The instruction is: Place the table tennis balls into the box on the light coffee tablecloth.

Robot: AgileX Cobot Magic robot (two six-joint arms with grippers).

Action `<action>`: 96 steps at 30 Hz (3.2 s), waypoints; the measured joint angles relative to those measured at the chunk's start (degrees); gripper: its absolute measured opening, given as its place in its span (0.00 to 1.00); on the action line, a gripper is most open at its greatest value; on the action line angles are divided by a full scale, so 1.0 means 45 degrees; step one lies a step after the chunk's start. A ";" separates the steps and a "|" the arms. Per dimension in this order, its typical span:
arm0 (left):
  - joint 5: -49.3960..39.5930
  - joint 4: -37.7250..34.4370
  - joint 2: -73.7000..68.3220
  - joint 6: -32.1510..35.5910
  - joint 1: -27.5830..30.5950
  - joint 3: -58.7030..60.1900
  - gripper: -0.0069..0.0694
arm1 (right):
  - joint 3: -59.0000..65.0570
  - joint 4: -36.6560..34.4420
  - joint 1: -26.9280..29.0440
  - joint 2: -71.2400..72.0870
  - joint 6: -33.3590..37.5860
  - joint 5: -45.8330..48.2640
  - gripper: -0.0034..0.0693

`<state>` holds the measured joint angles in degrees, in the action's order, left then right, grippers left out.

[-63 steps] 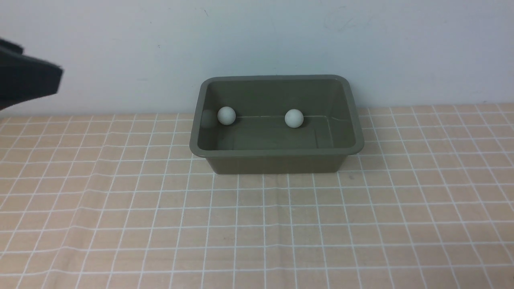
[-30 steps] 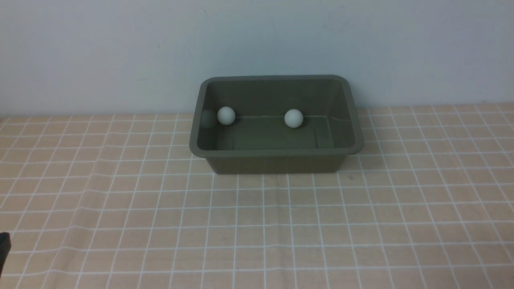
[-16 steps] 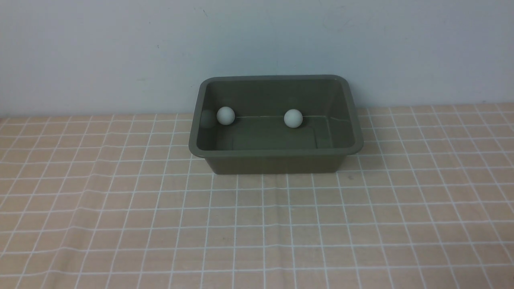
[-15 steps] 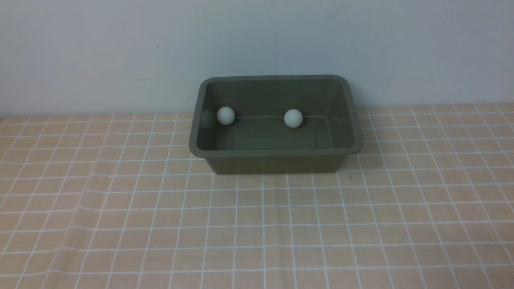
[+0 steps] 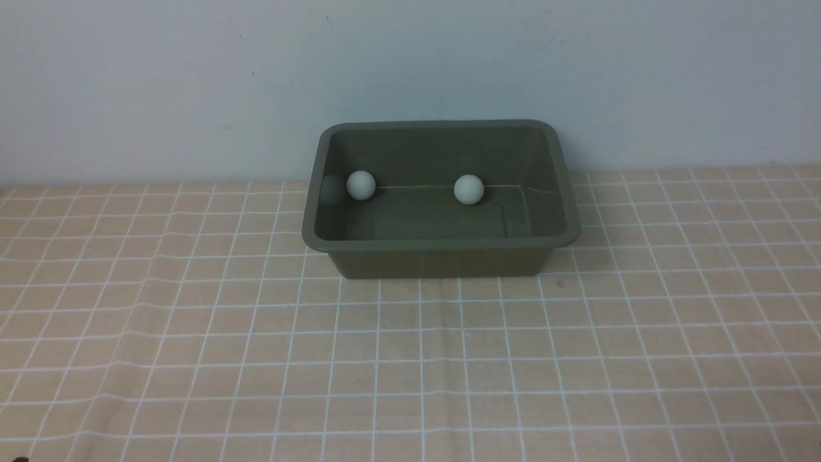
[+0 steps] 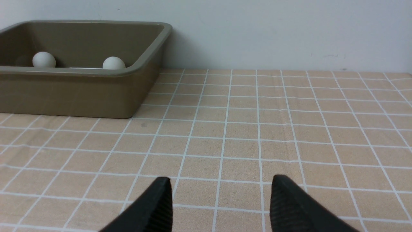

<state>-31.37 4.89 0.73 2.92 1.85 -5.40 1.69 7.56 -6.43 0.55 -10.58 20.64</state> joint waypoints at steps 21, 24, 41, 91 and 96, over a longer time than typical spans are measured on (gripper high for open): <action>0.1595 -0.0417 0.0000 -0.0158 -0.0169 0.1456 0.55 | 0.0000 0.0000 0.0000 0.0000 0.0000 0.0012 0.57; 0.1619 -0.0443 0.0000 -0.0158 -0.0169 0.1456 0.55 | 0.0000 0.0000 0.0000 0.0000 0.0000 0.0012 0.57; 0.1631 -0.0456 0.0000 -0.0182 -0.0169 0.1456 0.55 | 0.0000 0.0000 0.0000 0.0000 0.0000 0.0012 0.57; 0.1678 -0.0467 0.0000 -0.0185 -0.0169 0.1465 0.55 | -0.0038 -0.1135 0.0000 0.0000 0.2352 0.0232 0.57; 0.1678 -0.0467 0.0000 -0.0185 -0.0169 0.1465 0.55 | -0.0051 -0.1358 0.0000 0.0000 0.2579 0.0271 0.57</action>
<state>-23.82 2.79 0.73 2.09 1.09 1.19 1.46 1.44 -6.43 0.55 1.02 21.86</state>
